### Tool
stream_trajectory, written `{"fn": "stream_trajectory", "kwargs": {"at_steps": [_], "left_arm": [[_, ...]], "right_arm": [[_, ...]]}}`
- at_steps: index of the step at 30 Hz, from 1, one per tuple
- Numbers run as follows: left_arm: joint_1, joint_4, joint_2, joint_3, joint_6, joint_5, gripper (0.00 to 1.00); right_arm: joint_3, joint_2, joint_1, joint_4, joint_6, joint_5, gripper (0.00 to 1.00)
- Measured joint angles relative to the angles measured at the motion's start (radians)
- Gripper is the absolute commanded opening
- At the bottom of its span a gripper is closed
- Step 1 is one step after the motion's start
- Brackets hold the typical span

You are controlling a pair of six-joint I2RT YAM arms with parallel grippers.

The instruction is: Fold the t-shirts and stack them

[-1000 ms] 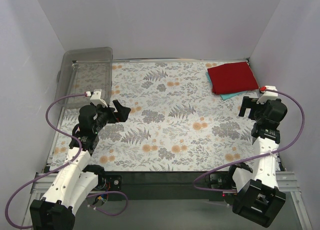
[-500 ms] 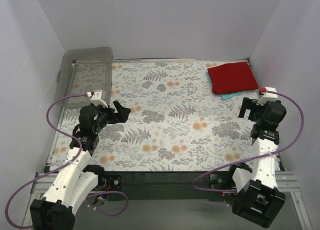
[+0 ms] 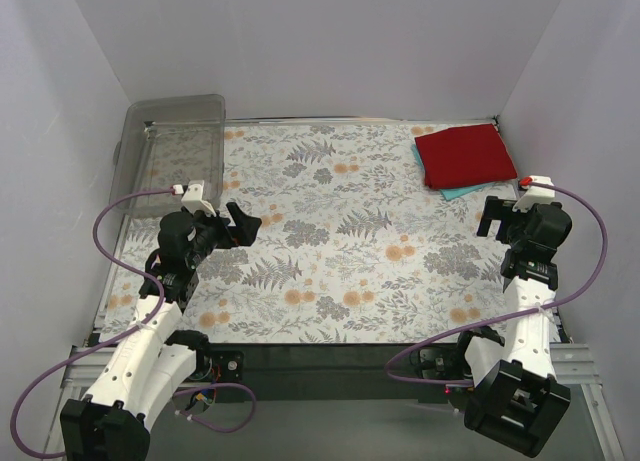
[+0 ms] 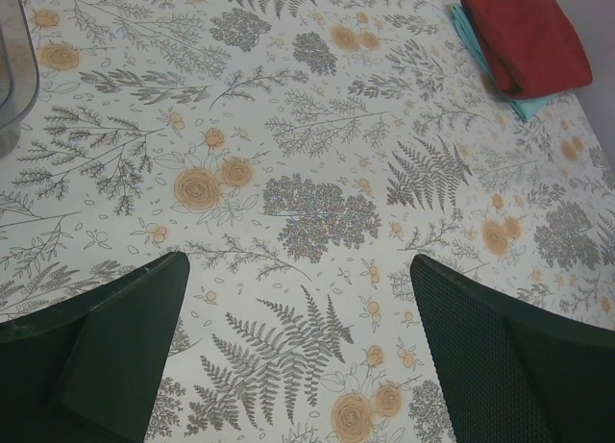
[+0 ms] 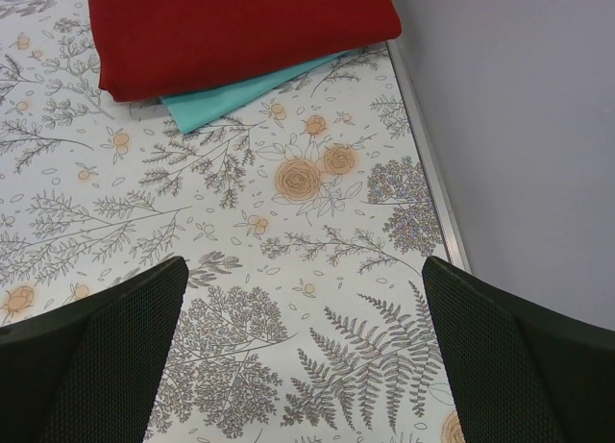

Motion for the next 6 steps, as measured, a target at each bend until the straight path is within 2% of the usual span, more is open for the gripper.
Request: {"fn": "stream_trajectory", "kwargs": {"at_steps": [5, 6], "left_arm": [[0.000, 0.000, 0.000, 0.000, 0.000, 0.000, 0.93], [0.000, 0.000, 0.000, 0.000, 0.000, 0.000, 0.93]], "right_arm": [[0.000, 0.000, 0.000, 0.000, 0.002, 0.000, 0.96], [0.000, 0.000, 0.000, 0.000, 0.002, 0.000, 0.98]]}}
